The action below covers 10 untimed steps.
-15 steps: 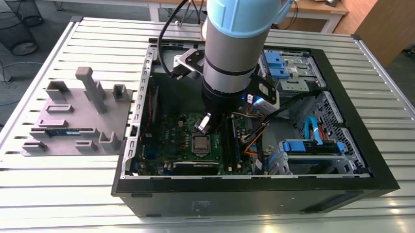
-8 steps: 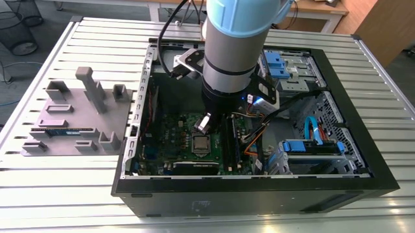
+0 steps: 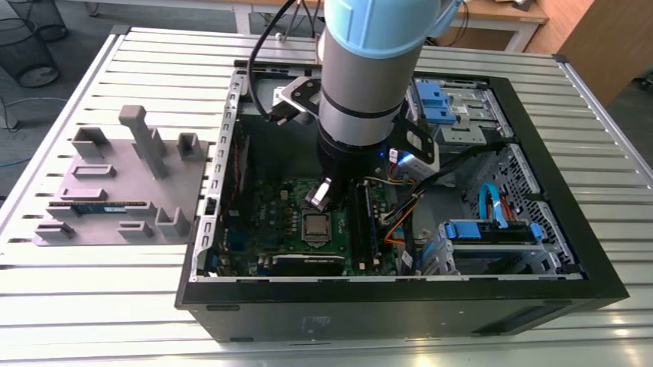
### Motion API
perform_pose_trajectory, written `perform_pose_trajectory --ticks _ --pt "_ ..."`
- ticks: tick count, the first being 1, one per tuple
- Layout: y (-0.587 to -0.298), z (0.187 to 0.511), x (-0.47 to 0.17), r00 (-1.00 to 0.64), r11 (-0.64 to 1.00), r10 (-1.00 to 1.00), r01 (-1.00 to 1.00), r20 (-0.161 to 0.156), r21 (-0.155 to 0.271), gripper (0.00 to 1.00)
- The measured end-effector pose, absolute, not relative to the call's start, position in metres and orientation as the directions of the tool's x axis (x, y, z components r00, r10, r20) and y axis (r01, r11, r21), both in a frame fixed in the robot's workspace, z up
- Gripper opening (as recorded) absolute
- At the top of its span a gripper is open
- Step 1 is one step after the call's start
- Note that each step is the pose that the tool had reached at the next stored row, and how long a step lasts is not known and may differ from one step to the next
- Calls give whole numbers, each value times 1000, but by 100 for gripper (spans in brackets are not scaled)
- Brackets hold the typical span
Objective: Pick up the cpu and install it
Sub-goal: 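Install the first cpu locking lever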
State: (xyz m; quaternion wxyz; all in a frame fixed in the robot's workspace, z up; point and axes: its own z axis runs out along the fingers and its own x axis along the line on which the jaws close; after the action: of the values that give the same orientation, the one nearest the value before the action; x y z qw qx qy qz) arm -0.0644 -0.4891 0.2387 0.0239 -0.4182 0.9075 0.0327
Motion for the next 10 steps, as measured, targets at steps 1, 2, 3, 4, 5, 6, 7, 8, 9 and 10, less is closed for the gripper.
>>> perform_pose_trajectory --ticks 1,2,3,4,5,6,7,8,9,10 --pt "-489 239 -64 -649 648 -757 -761 -71 39 11" --pt "-489 239 -64 -649 648 -757 -761 -71 39 11" --pt "-489 239 -65 -649 648 -757 -761 -70 38 11" --pt "-489 239 -65 -649 648 -758 -761 -70 38 11" --pt "-489 239 -65 -649 648 -758 -761 -67 35 11" --pt "-488 239 -66 -649 648 -758 -761 -65 32 11" --pt "-488 239 -66 -649 648 -758 -761 -65 32 11" --pt "-488 239 -66 -649 648 -758 -761 -65 32 11" --pt "-488 239 -66 -649 648 -758 -761 -65 31 11" --pt "-488 239 -66 -649 648 -758 -761 -65 31 11"
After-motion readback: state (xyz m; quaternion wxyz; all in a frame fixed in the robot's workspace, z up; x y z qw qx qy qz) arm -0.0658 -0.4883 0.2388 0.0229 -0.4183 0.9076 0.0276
